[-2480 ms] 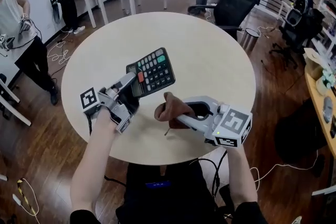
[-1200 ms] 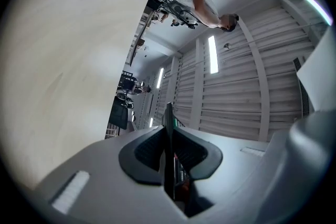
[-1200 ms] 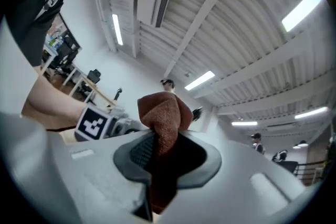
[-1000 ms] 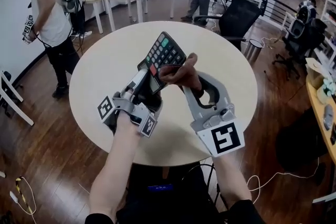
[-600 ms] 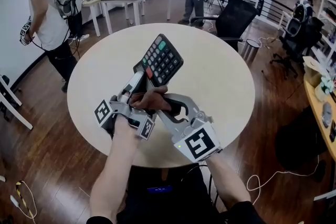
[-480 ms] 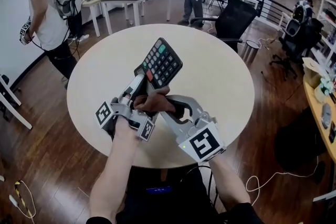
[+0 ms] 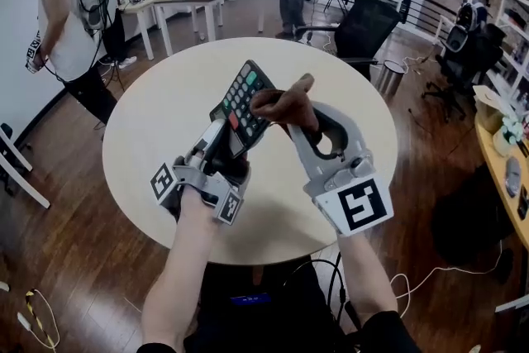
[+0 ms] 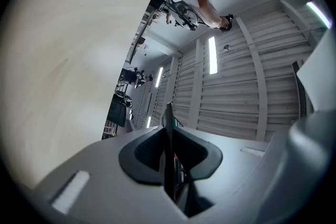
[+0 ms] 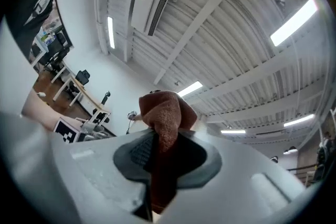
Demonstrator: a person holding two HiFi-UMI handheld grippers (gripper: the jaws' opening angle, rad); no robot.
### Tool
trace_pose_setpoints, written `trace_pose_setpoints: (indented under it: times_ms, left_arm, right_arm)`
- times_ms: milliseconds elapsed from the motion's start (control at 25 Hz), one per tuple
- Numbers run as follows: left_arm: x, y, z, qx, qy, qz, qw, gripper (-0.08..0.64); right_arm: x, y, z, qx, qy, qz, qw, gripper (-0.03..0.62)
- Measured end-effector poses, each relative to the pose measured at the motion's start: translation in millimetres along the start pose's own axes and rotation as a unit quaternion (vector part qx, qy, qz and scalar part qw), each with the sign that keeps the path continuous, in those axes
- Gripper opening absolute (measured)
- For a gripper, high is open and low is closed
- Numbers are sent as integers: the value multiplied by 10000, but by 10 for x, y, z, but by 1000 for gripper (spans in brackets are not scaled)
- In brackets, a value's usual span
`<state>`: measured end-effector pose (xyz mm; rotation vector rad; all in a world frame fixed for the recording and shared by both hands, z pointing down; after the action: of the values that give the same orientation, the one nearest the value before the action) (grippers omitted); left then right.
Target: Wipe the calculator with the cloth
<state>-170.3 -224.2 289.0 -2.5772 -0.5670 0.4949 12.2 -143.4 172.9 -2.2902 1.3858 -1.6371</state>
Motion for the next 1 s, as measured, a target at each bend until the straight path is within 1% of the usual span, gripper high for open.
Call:
trace_pose_setpoints:
  times_ms: [120,200,280,360,440,520,560,600,640,680,720,800,880,920,1000]
  left_arm:
    - [1,-6,-7,-5,-34,46,10000,55]
    - [9,2,1,29,-51,94,9999,55]
    - [12,5,16,95,-49,151,9998,55]
    - [-11,2,25,117,76,110,9998,55]
    - [-78,-7,-8,-11,337,-125,9994,55]
    - [-190,-2,-89,-299,630,-564,9960,55]
    - [-260,8,-126,-498,818,-839,9919,55]
    - [-339,25,-152,-728,1052,-1147,9851,55]
    - [-421,52,-168,-967,1314,-1493,9752,55]
    - [-497,90,-173,-1189,1578,-1869,9623,55]
    - [-563,133,-174,-1380,1831,-2249,9470,57]
    - [-674,219,-199,-1708,2303,-2942,9117,57]
    - [-744,300,-279,-1991,2690,-3540,8733,57]
    - [-741,338,-331,-2092,2804,-3842,8544,57]
    - [-668,396,-445,-2210,2894,-4466,8173,57]
  right_arm:
    - [148,22,-300,-328,34,-197,9993,64]
    - [282,7,-502,-631,51,-460,9969,64]
    - [417,-8,-714,-1015,155,-764,9918,64]
    - [534,-16,-928,-1467,275,-1012,9836,64]
    - [603,-34,-1058,-1829,297,-1108,9764,64]
    - [601,-135,-1035,-2027,418,-1011,9731,64]
    - [578,-223,-981,-2038,568,-908,9731,64]
    - [549,-321,-904,-1957,819,-790,9740,64]
    - [528,-417,-799,-1788,1146,-710,9746,64]
    - [531,-503,-662,-1590,1435,-709,9742,64]
    - [564,-574,-498,-1413,1585,-763,9742,64]
    - [688,-657,-157,-1051,1678,-912,9760,64]
    - [822,-677,97,-635,1884,-1135,9734,64]
    - [890,-676,181,-486,1988,-1281,9704,64]
    - [1043,-658,289,-375,2094,-1626,9635,64]
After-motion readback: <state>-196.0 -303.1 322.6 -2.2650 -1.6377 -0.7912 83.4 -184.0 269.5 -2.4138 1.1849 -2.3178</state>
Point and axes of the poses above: the fingertips, and each gripper's own axes: y forward along the fingers, z to its right, x out of its underside, the point moved 6 cm from there along -y, backward along the fingers, and after that the axes turned 8 degrees about z, right-handed, at the moved point
